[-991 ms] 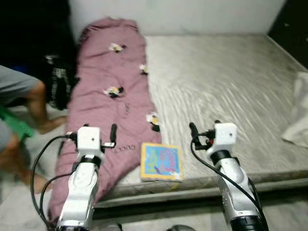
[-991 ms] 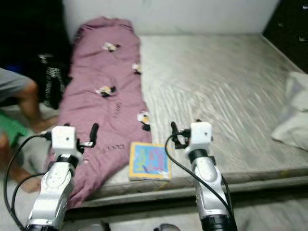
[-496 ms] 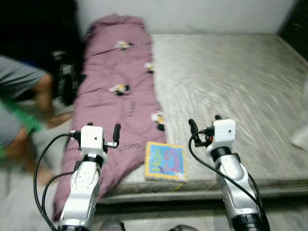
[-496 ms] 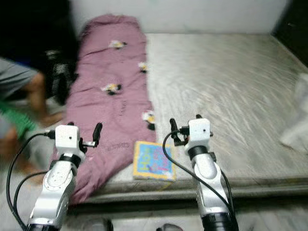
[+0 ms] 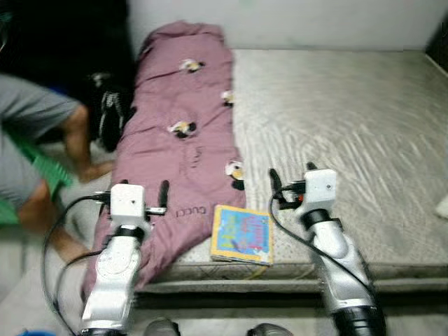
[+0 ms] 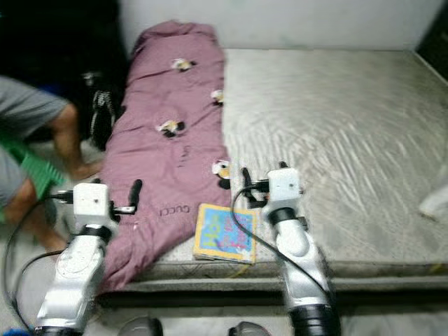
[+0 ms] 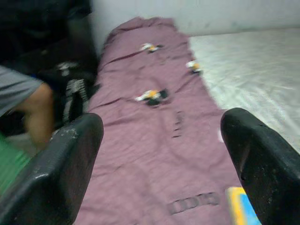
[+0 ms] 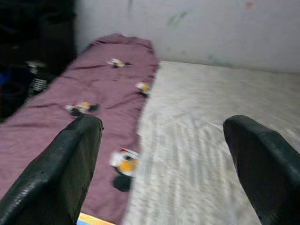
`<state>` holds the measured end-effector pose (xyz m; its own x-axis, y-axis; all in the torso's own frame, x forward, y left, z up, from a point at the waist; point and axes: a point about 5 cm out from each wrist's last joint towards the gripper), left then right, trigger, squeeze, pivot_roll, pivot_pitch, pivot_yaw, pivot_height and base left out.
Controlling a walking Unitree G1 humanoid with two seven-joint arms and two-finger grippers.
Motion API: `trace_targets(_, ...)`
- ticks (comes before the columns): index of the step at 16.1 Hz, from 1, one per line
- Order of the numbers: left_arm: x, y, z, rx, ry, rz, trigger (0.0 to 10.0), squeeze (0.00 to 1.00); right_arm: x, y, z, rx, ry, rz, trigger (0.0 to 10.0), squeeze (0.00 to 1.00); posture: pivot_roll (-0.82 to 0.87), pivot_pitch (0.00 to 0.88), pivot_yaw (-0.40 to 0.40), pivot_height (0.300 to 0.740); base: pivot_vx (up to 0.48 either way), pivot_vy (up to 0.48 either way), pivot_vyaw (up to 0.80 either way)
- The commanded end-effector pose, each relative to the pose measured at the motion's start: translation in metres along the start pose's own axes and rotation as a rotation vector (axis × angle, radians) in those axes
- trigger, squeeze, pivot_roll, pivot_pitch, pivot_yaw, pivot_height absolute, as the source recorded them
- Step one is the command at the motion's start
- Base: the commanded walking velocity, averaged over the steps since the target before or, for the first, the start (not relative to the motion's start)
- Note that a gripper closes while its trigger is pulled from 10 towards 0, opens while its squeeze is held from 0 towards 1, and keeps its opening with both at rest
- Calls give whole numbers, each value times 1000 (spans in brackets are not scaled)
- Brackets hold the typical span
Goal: Clean up the room
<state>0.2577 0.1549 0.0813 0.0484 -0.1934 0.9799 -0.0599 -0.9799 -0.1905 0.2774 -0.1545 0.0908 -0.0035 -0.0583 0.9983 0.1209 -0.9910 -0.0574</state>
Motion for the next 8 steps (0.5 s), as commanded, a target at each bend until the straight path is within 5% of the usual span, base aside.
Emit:
trace_targets(1, -1, -1, 0, -5, -7, 3, 10000, 0, 2, 1, 1, -11, 6, 8, 10000, 0, -34, 23, -6, 740, 0, -240, 0)
trace_targets(6, 0, -3, 1, 1, -1, 4, 10000, 0, 3, -2, 4, 10, 13, 19, 10000, 0, -30, 17, -8, 740, 0, -253, 0)
trace_targets(8, 1, -2, 2, -2, 1, 4, 10000, 0, 5, -3, 4, 26, 25, 5, 10000, 0, -31, 14, -10, 740, 0, -251, 694)
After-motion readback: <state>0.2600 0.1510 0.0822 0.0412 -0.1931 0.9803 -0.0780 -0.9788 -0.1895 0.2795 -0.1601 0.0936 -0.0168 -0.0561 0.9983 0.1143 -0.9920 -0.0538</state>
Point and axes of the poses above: a point about 5 cm out from each wrist's last joint towards the gripper, its own z axis pointing out of the wrist towards the gripper, its own x axis along the axis of the wrist's last joint, y = z × x, and after that the axes turned 7 degrees about z, right-handed
